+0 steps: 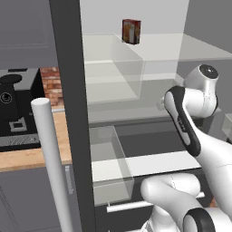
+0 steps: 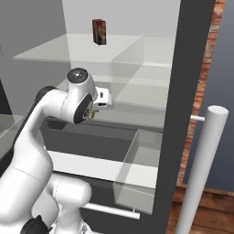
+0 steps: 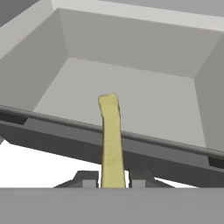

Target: Pick the egg and butter from the fridge and place them by the bowl for mixing.

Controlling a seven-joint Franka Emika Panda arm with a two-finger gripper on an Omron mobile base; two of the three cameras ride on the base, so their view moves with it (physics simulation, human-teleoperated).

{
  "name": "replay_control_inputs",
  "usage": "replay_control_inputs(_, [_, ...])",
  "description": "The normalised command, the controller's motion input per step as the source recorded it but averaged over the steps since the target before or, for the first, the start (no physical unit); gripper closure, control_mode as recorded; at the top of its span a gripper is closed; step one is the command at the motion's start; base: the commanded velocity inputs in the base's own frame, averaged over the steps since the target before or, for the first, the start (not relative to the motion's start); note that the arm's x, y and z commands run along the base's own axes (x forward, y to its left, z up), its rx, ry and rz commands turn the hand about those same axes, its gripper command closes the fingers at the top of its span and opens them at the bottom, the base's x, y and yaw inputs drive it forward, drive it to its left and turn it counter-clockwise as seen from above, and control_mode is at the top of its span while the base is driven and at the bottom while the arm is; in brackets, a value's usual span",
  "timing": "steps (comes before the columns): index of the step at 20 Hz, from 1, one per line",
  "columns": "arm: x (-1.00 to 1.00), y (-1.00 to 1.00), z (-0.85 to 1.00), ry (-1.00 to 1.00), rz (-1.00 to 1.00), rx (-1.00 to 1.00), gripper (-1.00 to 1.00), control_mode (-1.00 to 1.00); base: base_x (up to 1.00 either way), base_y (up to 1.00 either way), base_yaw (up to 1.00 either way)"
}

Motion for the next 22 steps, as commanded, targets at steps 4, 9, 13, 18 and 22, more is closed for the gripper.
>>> replay_control_inputs(4, [-0.41,0.0,0.2,0.04,0.0,0.01,1.0,-1.0,0.0,0.0,0.0])
replay_control_inputs(9, [-0.2,0.0,0.04,0.01,0.0,0.0,1.0,-1.0,0.0,0.0,0.0])
replay_control_inputs(13, [0.0,0.0,0.0,0.0,0.0,0.0,1.0,-1.0,0.0,0.0,0.0])
replay_control_inputs(18, [0.0,0.0,0.0,0.0,0.0,0.0,1.0,-1.0,0.0,0.0,0.0])
replay_control_inputs(22, [0.0,0.0,0.0,0.0,0.0,0.0,1.0,1.0,-0.43,0.0,0.0])
